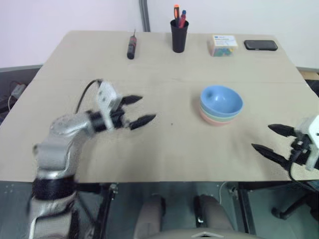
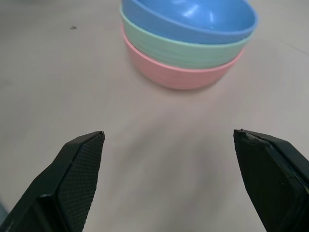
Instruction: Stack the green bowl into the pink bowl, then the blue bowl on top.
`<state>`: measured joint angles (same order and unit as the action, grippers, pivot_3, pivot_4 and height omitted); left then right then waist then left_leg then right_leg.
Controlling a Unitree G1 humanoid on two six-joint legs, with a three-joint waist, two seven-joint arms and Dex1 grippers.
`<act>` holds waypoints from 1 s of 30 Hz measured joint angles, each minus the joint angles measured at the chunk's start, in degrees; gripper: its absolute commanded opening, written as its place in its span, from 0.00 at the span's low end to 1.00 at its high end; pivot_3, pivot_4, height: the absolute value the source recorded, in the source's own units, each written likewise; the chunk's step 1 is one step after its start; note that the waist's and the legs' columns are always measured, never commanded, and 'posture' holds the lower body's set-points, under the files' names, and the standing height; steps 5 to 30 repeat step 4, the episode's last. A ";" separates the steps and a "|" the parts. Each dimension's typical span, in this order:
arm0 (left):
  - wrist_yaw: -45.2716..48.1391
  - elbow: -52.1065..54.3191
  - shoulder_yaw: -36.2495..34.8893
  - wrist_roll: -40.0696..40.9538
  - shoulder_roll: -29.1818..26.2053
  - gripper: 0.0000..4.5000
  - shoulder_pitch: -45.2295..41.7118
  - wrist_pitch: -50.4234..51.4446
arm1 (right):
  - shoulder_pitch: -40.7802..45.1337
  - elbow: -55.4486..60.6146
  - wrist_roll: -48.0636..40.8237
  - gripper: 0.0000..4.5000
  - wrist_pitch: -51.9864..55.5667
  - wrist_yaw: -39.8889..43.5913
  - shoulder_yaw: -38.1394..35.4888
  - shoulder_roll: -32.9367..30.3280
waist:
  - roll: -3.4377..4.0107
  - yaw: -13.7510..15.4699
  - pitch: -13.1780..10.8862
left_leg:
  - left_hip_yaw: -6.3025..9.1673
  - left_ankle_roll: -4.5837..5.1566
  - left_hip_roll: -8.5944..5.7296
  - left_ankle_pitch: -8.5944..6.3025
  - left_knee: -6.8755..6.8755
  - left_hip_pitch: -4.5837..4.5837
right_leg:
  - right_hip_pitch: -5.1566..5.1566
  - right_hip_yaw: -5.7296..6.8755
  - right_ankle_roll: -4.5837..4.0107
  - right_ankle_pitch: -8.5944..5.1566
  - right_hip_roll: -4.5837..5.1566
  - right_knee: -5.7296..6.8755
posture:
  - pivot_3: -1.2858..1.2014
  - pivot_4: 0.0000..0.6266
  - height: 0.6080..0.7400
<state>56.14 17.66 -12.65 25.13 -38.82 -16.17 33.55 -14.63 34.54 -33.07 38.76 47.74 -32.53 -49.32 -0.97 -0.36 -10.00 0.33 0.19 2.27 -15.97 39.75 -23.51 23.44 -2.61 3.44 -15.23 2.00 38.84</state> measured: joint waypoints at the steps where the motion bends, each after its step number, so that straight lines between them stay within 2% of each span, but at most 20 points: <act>1: 0.08 0.70 -1.07 0.41 -0.63 0.99 1.56 0.34 | -0.34 -0.96 0.07 1.00 -0.08 0.27 -1.57 -0.02 | -0.01 -0.02 0.00 | -0.03 0.00 0.00 0.00 0.00 0.02 | -0.02 0.03 0.00 0.00 0.00 0.00 | 0.52 0.24 1.00; 2: 0.09 1.21 -1.86 0.92 -0.74 0.99 1.93 0.68 | -0.13 -1.69 0.16 1.00 -0.22 0.51 -2.47 -0.19 | -0.03 0.38 -0.01 | -0.09 -0.03 -0.03 0.02 0.06 0.03 | -0.08 0.15 0.00 0.01 -0.01 0.02 | 0.52 0.24 1.00; 4: 1.85 4.76 -5.21 3.86 -4.06 0.99 8.34 1.58 | -1.32 -1.63 -1.69 1.00 0.01 3.70 -4.87 -1.61 | -0.01 0.12 0.00 | -0.20 -0.04 0.00 0.02 0.09 0.31 | -0.31 0.05 0.00 0.00 -0.03 0.03 | 0.52 0.24 1.00; 30: 1.85 4.76 -5.21 3.86 -4.06 0.99 8.34 1.58 | -1.32 -1.63 -1.69 1.00 0.01 3.70 -4.87 -1.61 | -0.01 0.12 0.00 | -0.20 -0.04 0.00 0.02 0.09 0.31 | -0.31 0.05 0.00 0.00 -0.03 0.03 | 0.52 0.24 1.00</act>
